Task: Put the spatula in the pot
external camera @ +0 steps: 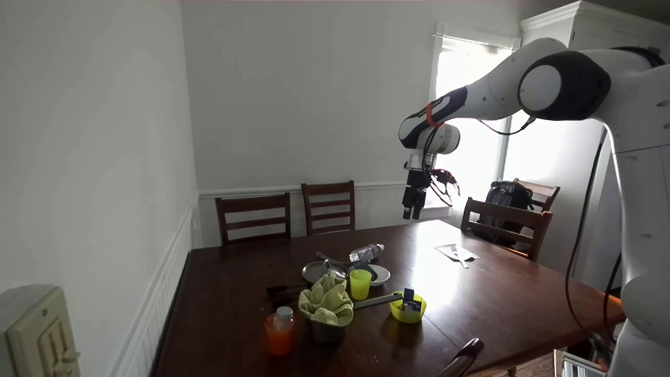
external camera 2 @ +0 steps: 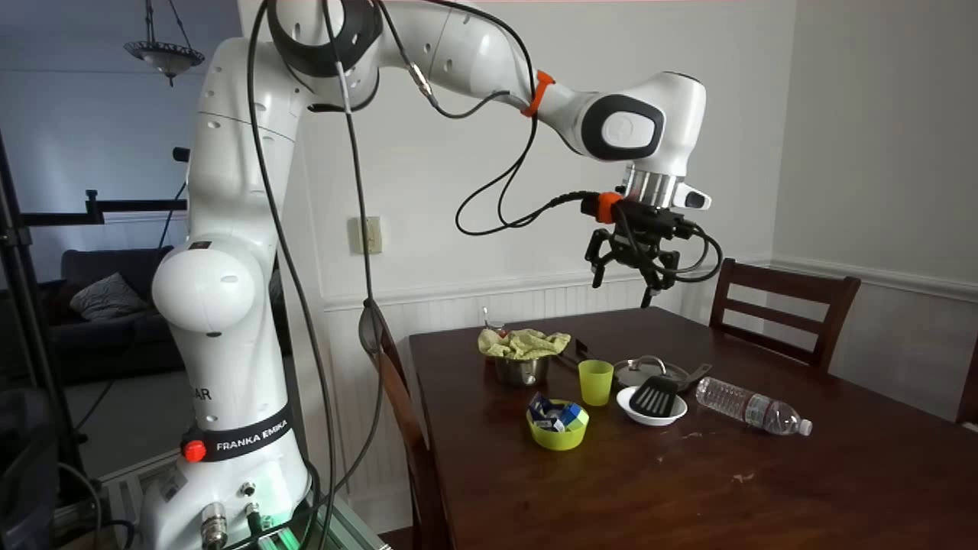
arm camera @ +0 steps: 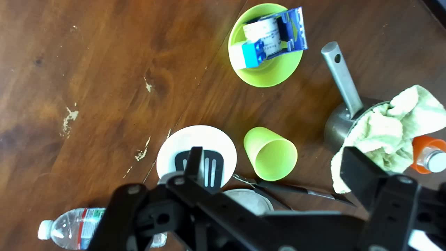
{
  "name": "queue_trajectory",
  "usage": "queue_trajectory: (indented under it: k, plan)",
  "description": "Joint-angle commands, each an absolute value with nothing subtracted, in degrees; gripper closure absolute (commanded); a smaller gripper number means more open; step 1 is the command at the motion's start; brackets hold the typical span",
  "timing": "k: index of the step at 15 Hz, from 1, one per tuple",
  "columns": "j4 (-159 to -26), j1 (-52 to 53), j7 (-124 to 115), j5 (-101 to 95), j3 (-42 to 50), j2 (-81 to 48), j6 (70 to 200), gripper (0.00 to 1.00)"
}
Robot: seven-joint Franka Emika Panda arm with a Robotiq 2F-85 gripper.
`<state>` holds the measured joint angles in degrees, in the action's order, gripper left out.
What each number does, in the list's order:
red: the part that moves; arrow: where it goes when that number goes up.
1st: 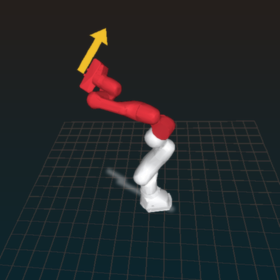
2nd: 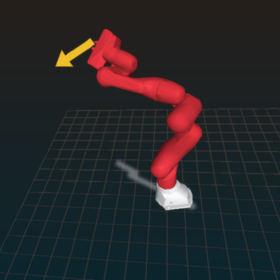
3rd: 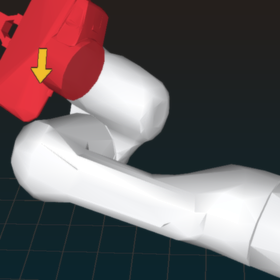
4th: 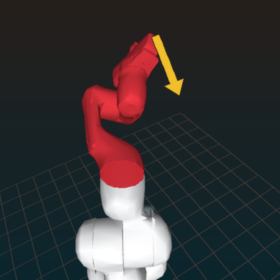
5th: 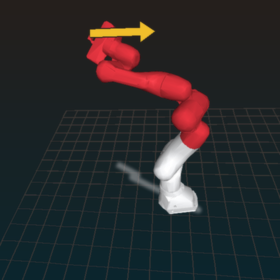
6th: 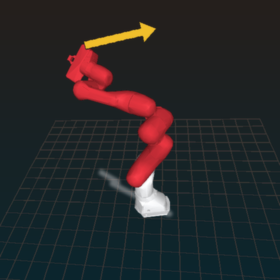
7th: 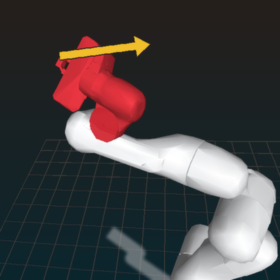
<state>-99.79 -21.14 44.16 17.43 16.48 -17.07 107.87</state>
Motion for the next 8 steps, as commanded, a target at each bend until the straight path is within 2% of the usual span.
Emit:
queue_trajectory:
  k: [1, 8]
  plan:
    - [-99.46, -22.68, 43.86, 16.95, 14.91, -17.64, 107.90, 0.00]
    - [-99.78, -22.34, 43.73, 17.04, 14.66, -16.16, 107.84, 0.00]
